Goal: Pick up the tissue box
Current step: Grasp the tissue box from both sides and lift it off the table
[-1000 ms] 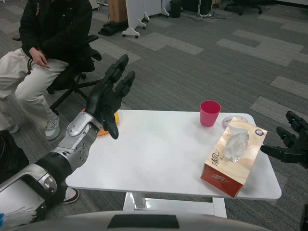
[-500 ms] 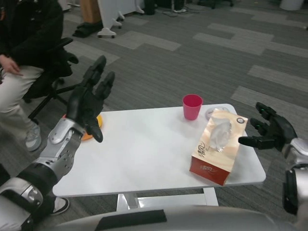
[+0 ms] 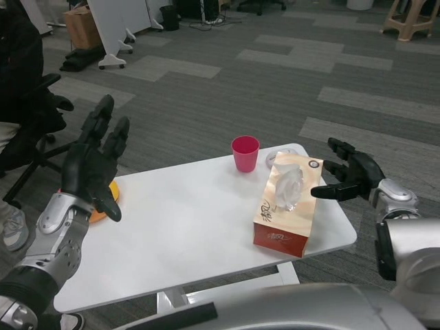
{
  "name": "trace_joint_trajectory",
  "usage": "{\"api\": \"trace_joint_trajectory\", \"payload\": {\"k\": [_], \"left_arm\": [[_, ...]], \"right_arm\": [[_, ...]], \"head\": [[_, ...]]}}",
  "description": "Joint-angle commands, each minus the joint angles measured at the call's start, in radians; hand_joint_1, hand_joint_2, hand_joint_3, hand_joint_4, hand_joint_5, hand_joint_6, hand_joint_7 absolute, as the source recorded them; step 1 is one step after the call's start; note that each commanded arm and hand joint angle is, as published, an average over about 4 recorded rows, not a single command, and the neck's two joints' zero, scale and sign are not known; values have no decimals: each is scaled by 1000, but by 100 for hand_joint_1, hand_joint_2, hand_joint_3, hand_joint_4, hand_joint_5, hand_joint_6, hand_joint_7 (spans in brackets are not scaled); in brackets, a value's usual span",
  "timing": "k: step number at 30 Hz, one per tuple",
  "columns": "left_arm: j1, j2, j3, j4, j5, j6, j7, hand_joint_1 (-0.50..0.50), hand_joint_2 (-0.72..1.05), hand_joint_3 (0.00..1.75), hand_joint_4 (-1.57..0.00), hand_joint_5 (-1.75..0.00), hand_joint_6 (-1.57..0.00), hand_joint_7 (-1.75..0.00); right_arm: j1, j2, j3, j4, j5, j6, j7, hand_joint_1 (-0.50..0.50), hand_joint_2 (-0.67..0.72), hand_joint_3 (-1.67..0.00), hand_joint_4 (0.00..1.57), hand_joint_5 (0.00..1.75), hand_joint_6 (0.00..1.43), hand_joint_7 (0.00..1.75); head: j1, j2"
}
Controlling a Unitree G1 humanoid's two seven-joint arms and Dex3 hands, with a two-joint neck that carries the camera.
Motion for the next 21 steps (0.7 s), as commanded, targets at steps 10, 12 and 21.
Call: {"api": "trace_joint_trajectory", "payload": {"k": [10, 12, 21], "left_arm": [[2, 7, 2, 9, -1, -7, -1, 50, -64, 7, 0, 0, 0, 0], [1, 7, 2, 10, -1, -8, -1, 50, -64, 4, 0, 0, 0, 0], [-2, 3, 0, 12, -1, -7, -1, 50, -64, 7, 0, 0, 0, 0]], "right_arm": [[-28, 15, 7, 14, -2, 2, -5, 21, -2, -56, 0, 39, 0, 0], [-28, 17, 8, 14, -3, 1, -5, 21, 0, -56, 0, 39, 0, 0], [-7, 31, 7, 6, -9, 0, -5, 21, 0, -56, 0, 39, 0, 3]], "head": [[-23, -12], [-24, -14], [-33, -14]]}}
